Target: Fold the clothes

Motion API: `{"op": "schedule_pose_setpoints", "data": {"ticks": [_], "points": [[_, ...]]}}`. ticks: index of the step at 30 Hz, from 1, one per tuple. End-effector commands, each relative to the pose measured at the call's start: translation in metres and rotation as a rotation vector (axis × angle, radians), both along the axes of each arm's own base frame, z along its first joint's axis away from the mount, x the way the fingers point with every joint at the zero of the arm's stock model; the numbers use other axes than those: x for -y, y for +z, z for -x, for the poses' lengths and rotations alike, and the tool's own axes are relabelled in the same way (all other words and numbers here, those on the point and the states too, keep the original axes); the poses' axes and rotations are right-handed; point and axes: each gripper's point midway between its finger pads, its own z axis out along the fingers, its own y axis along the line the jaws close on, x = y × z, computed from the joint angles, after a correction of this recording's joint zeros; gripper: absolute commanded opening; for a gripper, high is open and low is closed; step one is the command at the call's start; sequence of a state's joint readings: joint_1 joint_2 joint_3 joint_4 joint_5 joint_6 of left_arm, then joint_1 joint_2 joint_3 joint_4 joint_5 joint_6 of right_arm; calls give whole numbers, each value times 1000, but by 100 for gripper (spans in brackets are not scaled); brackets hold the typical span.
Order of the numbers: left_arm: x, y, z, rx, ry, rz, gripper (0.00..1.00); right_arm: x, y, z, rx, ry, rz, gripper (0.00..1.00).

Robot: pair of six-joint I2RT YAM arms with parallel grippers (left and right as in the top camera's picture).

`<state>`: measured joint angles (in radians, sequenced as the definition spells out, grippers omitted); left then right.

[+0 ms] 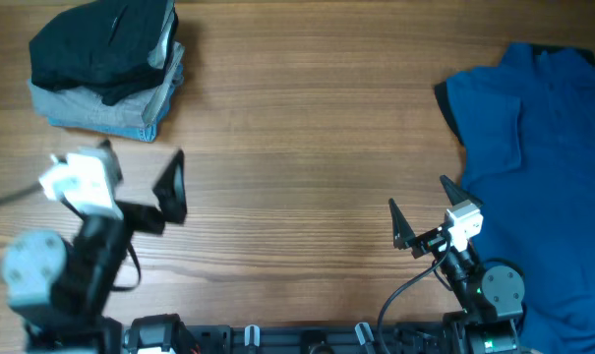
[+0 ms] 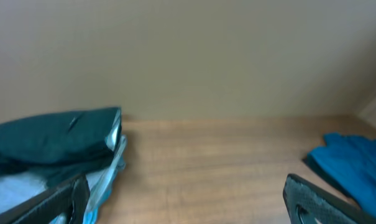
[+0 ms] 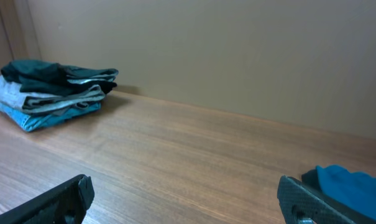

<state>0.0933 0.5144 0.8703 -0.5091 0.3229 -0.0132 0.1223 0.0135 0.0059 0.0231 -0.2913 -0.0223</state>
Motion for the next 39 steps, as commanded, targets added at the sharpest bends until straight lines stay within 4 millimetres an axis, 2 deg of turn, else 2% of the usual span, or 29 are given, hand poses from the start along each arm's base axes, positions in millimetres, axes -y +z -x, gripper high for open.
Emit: {"op": "schedule_pose_setpoints", "data": {"ticks": [1, 6, 10, 15, 25, 39], "points": [[6, -38, 16, 56, -45, 2, 100, 2, 2, 0, 5, -11, -15, 100], [7, -64, 39, 172, -31, -10, 100, 2, 2, 0, 5, -11, -15, 100], [-1, -80, 26, 229, 6, 77, 100, 2, 2, 0, 5, -10, -15, 99], [4, -106, 7, 350, -35, 84, 100, 2, 2, 0, 5, -11, -15, 100], [4, -185, -3, 74, -18, 119, 100, 2, 2, 0, 5, -11, -15, 100], [4, -185, -3, 74, -18, 119, 100, 2, 2, 0, 5, -10, -15, 100]]}}
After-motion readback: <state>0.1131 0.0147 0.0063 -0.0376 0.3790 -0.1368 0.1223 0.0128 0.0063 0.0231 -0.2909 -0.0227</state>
